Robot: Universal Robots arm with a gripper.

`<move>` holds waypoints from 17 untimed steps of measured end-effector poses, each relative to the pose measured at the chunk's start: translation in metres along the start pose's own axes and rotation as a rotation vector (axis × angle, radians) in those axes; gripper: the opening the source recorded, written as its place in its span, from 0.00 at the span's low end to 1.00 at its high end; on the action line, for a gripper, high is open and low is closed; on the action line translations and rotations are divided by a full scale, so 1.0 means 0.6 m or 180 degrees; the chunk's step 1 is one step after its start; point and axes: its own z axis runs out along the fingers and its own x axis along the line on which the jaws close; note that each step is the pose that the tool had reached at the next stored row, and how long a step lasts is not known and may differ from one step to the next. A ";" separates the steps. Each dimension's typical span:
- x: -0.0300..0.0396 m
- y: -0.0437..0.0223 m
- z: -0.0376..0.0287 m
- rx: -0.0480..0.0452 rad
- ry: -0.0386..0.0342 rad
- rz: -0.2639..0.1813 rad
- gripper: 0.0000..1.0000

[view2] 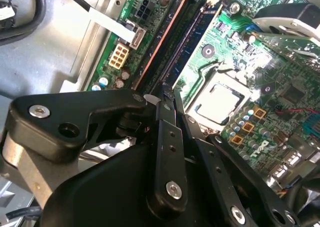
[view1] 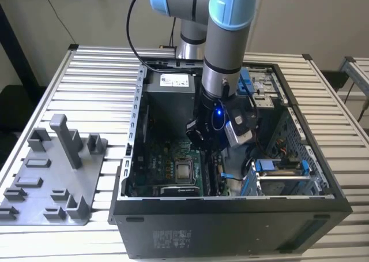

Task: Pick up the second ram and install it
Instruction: 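Insert the second ram into the second slot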

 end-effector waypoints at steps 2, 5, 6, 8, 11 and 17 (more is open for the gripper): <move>0.000 0.000 0.000 0.0000 0.0000 0.0001 0.13; 0.000 0.000 0.000 -0.0001 0.0000 -0.0001 0.13; 0.000 0.000 0.000 -0.0001 0.0000 -0.0005 0.13; 0.000 0.000 0.001 -0.0003 -0.0002 -0.0013 0.13; 0.000 0.000 0.004 -0.0004 -0.0002 -0.0020 0.13; 0.000 0.001 0.008 -0.0004 -0.0002 -0.0022 0.13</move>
